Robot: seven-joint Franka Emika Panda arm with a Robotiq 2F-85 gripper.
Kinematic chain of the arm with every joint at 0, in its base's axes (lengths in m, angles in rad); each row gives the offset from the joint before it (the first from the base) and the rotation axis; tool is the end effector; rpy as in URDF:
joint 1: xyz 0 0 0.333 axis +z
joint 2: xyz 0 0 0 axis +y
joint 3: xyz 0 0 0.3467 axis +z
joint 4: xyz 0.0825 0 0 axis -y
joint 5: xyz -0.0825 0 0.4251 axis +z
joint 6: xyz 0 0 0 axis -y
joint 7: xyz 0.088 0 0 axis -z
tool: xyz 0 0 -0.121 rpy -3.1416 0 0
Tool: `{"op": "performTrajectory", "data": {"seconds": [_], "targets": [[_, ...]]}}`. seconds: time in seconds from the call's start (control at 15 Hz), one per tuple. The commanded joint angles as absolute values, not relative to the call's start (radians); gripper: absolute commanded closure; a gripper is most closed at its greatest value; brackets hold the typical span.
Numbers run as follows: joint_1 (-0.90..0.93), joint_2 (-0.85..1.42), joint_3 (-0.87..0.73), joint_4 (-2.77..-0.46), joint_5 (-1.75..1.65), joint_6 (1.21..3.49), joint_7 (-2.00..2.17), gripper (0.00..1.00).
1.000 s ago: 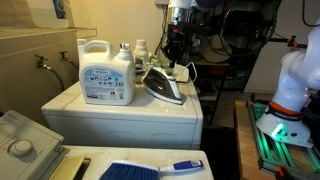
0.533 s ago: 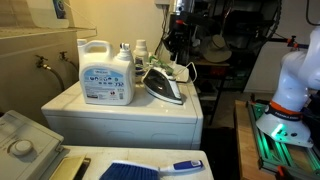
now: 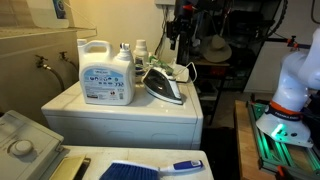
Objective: Push the gray button on the iron
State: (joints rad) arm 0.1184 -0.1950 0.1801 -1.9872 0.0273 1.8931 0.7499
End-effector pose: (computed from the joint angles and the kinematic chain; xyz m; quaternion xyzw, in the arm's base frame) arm 0.5204 0.1690 0.5629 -0.9724 0.2279 -0.0445 0.0208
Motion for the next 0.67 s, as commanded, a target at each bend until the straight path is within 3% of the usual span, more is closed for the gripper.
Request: {"op": "performTrajectory", "data": {"seconds": [0.0,0.13,0.6], "targets": [[0.126,-0.239,0.151,-1.964,0.112,1.795,0.525,0.07],[0.122,-0.258,0.144,-1.948,0.138,1.742,0.398,0.00],[0.125,-0.267,0.121,-1.871,0.132,1.485,0.031,0.00]]}}
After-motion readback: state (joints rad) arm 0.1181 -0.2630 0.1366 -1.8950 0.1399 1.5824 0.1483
